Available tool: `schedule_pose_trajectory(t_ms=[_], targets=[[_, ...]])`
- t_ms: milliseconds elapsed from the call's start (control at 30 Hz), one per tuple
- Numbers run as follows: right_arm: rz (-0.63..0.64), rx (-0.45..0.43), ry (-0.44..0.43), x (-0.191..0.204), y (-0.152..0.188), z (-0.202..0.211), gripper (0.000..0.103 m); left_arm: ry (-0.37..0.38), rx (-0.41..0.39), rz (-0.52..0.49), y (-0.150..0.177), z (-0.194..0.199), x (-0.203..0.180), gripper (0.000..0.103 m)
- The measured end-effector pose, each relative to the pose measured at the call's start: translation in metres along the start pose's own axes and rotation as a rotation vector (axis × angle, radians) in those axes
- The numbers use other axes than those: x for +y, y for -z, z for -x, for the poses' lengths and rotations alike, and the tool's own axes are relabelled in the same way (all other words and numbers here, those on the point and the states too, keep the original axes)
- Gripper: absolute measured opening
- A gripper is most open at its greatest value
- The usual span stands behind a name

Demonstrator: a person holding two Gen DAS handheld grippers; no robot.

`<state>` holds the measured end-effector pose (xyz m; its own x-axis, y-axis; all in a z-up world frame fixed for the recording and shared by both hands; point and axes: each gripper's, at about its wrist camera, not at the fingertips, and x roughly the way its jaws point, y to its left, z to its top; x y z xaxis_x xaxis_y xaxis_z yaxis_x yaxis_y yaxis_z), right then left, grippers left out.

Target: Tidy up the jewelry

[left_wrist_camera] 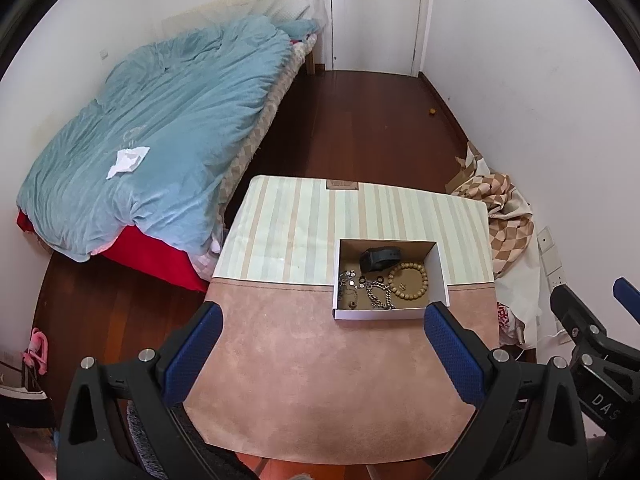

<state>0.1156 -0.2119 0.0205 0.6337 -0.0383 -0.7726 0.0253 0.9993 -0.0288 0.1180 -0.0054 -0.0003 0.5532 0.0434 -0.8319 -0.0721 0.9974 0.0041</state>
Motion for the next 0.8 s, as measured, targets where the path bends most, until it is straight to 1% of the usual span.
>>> schedule_pose_trajectory(t_ms=[200, 467, 800], targets=[[0.013, 0.021, 0.005, 0.003, -0.003, -0.009, 0.103, -0.01, 0.017, -0.001, -0.005, -0.009, 0.001, 0.103], [0.016, 0.044, -0.005, 0.003, -0.004, -0.014, 0.103, 0.002, 0.05, -0.008, -0.004, -0.012, 0.001, 0.103], [0.023, 0.047, -0.015, 0.005, -0.002, -0.011, 0.103, -0.005, 0.04, -0.006, -0.005, -0.008, 0.004, 0.103]])
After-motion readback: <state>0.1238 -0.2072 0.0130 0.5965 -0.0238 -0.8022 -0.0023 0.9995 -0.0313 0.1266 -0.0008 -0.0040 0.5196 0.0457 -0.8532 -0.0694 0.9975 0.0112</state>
